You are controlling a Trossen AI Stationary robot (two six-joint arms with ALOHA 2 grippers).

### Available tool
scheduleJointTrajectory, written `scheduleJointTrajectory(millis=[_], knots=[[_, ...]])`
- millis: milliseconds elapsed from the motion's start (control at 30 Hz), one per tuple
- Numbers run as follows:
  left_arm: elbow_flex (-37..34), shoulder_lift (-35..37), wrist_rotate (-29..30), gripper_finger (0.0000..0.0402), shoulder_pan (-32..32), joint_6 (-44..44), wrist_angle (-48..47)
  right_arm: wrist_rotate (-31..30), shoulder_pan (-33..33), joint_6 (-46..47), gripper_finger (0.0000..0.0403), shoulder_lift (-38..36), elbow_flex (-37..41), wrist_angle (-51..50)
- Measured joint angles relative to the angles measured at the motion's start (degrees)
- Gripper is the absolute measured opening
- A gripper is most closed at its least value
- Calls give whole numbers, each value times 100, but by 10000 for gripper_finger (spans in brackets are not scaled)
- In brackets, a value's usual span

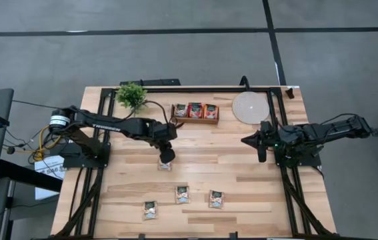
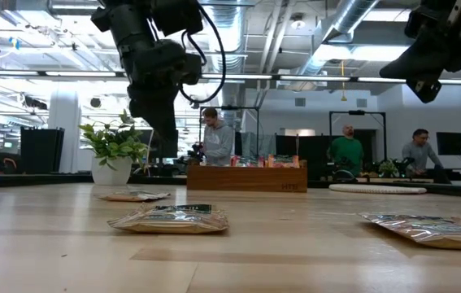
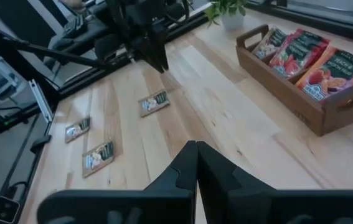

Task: Pick & Place Tea
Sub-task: Put the brown tea bag into the left section of the wooden organizer

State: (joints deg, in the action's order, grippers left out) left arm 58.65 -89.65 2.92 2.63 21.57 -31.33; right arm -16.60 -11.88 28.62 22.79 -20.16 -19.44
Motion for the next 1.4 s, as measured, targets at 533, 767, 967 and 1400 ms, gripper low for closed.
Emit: scheduleJointTrajectory(millis=[533, 767, 967, 1400], knots=[[0, -372, -346, 40, 0, 337, -8, 4, -4, -2, 0, 4, 0, -15], [0, -372, -633, 75, 0, -18, -16, 4, -2, -2, 0, 4, 0, -15], [0, -372, -770, 145, 26, -1, -80, 7, -4, -4, 0, 4, 0, -15], [0, -372, -799, 167, 37, -1024, -486, 7, -4, -6, 0, 7, -2, -13]])
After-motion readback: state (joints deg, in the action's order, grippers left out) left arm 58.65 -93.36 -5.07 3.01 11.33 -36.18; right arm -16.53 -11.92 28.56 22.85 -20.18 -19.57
